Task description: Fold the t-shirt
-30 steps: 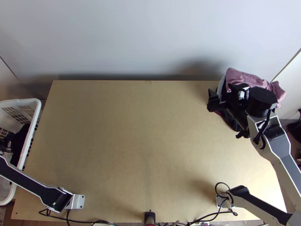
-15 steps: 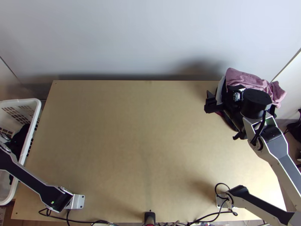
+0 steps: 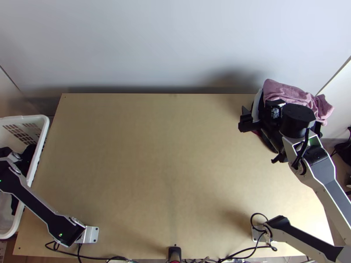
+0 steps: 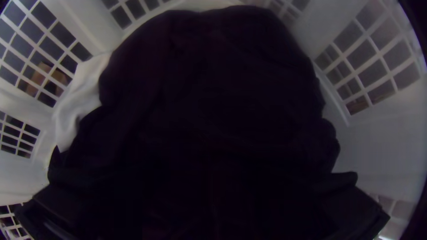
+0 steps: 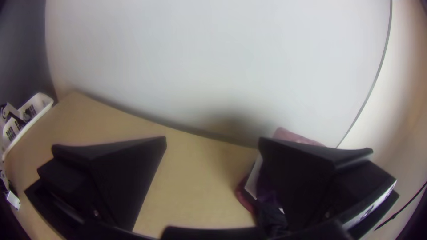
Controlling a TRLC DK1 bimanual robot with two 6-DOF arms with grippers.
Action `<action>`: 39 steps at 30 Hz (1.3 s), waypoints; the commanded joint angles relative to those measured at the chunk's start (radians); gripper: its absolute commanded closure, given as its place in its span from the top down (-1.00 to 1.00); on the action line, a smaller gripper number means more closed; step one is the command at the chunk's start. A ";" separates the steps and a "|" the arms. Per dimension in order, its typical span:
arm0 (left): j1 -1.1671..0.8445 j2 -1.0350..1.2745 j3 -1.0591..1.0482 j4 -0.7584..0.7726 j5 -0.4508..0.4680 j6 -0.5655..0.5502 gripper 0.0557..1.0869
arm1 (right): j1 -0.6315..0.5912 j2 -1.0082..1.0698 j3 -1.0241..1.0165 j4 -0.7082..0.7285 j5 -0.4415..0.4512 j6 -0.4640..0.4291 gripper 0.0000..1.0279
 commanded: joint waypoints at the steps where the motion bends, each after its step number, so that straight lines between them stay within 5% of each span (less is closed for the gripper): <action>1: 0.019 -0.005 0.004 -0.010 0.118 -0.036 -0.50 | 0.000 0.001 -0.001 0.001 0.006 -0.007 0.88; 2: 0.026 -0.016 0.004 -0.010 0.158 -0.042 -0.91 | 0.000 0.001 -0.002 0.001 0.006 -0.007 0.88; 39: 0.086 -0.800 0.107 -0.305 0.548 -0.168 -0.92 | -0.009 -0.063 -0.047 0.033 0.009 -0.002 0.88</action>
